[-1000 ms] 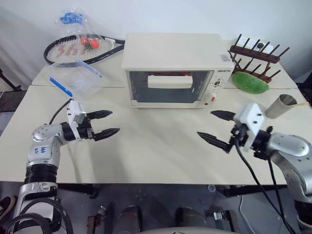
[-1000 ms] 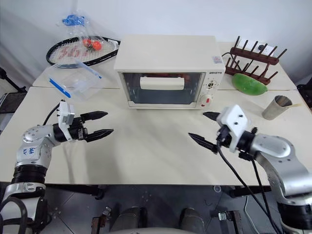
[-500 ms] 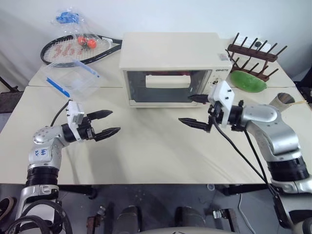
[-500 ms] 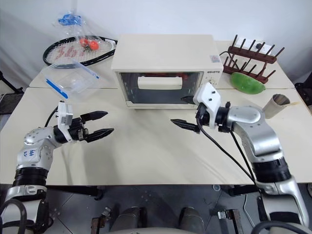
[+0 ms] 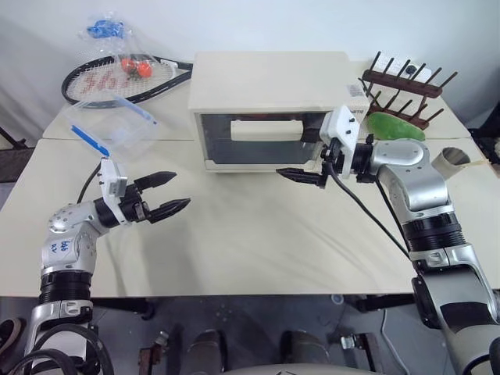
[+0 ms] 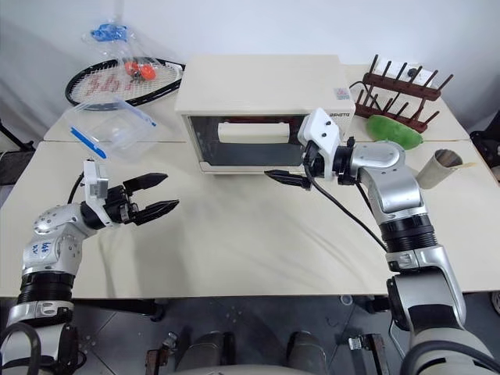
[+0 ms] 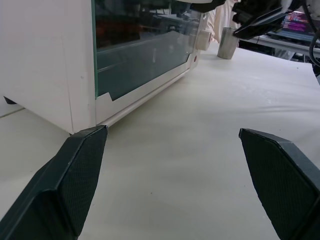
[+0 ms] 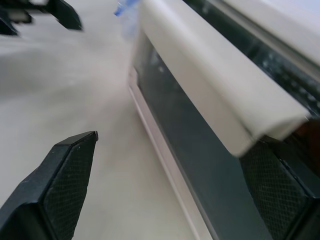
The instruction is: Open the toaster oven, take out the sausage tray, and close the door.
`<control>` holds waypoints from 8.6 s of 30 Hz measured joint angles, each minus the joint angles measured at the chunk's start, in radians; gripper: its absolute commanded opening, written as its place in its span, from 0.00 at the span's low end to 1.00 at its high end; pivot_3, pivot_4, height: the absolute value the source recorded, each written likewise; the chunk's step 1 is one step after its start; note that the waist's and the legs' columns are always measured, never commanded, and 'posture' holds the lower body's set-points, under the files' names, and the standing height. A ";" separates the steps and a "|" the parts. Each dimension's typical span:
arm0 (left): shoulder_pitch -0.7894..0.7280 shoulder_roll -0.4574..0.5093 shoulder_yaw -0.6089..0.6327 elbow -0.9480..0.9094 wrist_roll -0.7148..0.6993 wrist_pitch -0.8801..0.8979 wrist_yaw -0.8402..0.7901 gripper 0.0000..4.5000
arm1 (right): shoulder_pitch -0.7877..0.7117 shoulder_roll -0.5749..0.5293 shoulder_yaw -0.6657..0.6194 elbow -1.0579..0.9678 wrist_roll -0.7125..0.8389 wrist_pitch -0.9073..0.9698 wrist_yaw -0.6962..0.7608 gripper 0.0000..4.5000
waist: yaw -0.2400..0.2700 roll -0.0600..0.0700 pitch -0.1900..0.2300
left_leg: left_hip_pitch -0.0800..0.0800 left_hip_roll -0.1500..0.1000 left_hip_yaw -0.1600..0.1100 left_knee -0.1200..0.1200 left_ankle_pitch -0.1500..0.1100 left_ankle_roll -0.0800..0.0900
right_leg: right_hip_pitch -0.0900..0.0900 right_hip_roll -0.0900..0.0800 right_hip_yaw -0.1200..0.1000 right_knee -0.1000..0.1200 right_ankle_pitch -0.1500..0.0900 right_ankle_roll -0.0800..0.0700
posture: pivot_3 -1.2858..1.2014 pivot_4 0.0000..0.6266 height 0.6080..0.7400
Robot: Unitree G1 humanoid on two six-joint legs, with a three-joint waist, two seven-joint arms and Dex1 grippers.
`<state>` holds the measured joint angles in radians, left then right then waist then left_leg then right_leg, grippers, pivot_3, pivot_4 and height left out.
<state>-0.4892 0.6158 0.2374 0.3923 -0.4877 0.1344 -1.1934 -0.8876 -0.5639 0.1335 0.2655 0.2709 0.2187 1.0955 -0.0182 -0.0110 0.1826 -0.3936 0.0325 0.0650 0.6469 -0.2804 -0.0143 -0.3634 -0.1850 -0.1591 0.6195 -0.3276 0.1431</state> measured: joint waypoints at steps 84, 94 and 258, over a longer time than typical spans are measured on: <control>-0.577 -0.099 -0.203 0.643 0.265 0.007 -0.267 0.01 | 0.707 -0.472 -0.237 -0.638 0.069 0.284 0.080 1.00 | 0.020 -0.004 0.002 | -0.012 0.000 0.002 0.009 0.000 0.000 | -0.011 0.000 0.000 0.004 0.000 0.000 | 0.52 0.24 1.00; -0.568 -0.110 -0.296 0.646 0.371 -0.106 -0.307 0.01 | 0.551 -0.421 -0.321 -0.785 0.137 0.436 -0.123 1.00 | 0.018 -0.006 0.003 | -0.013 0.000 0.002 0.012 -0.001 0.001 | -0.011 0.000 0.001 0.006 0.000 0.000 | 0.52 0.24 1.00; 0.037 -0.117 0.191 -0.180 -1.318 1.175 1.266 0.48 | 0.599 0.062 0.205 -0.781 -1.300 -0.266 -0.576 0.00 | -0.001 -0.008 0.002 | -0.010 0.000 -0.001 0.009 -0.002 -0.001 | -0.010 0.000 0.005 0.008 0.000 0.000 | 0.52 0.24 1.00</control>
<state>-0.4524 0.4986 0.4279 0.2126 -1.8055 1.3096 0.0724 -0.2890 -0.5022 0.3384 -0.5154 -1.0292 -0.0473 0.5192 -0.0190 -0.0187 0.1845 -0.4036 0.0327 0.0638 0.6556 -0.2820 -0.0154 -0.3739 -0.1851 -0.1545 0.6273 -0.3275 0.1430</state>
